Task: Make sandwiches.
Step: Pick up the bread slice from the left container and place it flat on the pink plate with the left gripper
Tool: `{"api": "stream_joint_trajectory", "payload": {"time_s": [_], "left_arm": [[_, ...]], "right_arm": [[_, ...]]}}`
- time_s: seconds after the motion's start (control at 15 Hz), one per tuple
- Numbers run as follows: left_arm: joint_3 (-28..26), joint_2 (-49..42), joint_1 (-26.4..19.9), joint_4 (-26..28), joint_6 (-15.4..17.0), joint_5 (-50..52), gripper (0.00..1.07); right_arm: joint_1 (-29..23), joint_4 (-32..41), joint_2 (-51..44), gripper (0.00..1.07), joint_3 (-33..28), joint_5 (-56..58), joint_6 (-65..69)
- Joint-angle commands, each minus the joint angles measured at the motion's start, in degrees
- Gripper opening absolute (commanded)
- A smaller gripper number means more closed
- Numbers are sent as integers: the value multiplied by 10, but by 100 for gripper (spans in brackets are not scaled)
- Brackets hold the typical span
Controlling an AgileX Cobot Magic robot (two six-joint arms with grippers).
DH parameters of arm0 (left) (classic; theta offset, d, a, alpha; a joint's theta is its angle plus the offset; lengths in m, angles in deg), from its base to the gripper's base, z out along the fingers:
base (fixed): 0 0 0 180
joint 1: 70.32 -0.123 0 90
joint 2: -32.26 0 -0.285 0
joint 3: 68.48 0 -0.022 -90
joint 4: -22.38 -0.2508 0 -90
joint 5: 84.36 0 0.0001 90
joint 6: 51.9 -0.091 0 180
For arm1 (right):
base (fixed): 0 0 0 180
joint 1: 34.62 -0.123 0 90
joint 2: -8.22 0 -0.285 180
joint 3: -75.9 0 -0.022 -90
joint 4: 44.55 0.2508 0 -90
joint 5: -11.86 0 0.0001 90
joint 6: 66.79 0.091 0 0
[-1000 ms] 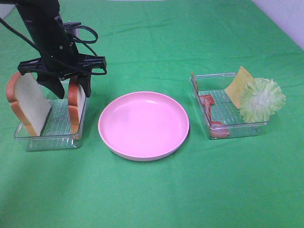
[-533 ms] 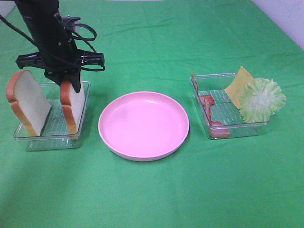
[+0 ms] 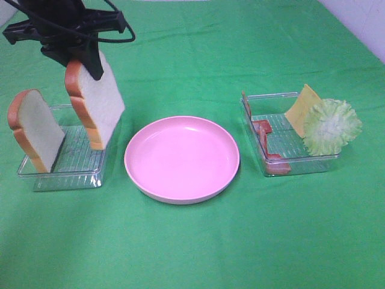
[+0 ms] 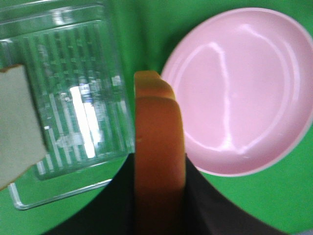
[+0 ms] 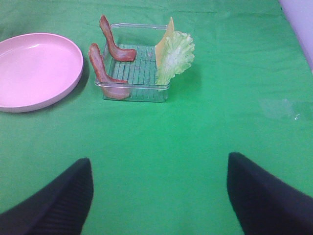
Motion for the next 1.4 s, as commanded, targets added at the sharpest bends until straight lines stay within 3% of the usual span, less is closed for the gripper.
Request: {"api": "stream_joint_trajectory", "payload": {"time_s": [0.07, 0.13, 0.33, 0.53, 0.67, 0.73, 0.87, 1.2, 1.27, 1.4], "left_arm": [[-2, 1, -26, 135, -99, 6, 0], [4, 17, -41, 234, -160, 42, 0], [6, 50, -41, 290, -192, 71, 0], [44, 81, -41, 352, -229, 116, 0], [94, 83, -41, 427, -282, 162, 0], [136, 84, -41, 488, -328, 178, 0], [174, 94, -40, 553, -370, 194, 0], [182, 144, -38, 588, -379, 210, 0], [182, 166, -33, 626, -398, 207, 0], [182, 178, -23, 634, -407, 206, 0]], "right_arm": [[3, 0, -7, 73, 1, -6, -7], [3, 0, -7, 73, 1, -6, -7], [3, 0, -7, 73, 1, -6, -7], [3, 0, -7, 73, 1, -6, -7], [3, 0, -7, 73, 1, -6, -7], [3, 0, -7, 73, 1, -6, -7], [3, 0, -7, 73, 1, -6, -7], [3, 0, -7, 73, 1, -6, -7], [3, 0, -7, 73, 1, -6, -7], [3, 1, -7, 73, 1, -6, -7]]}}
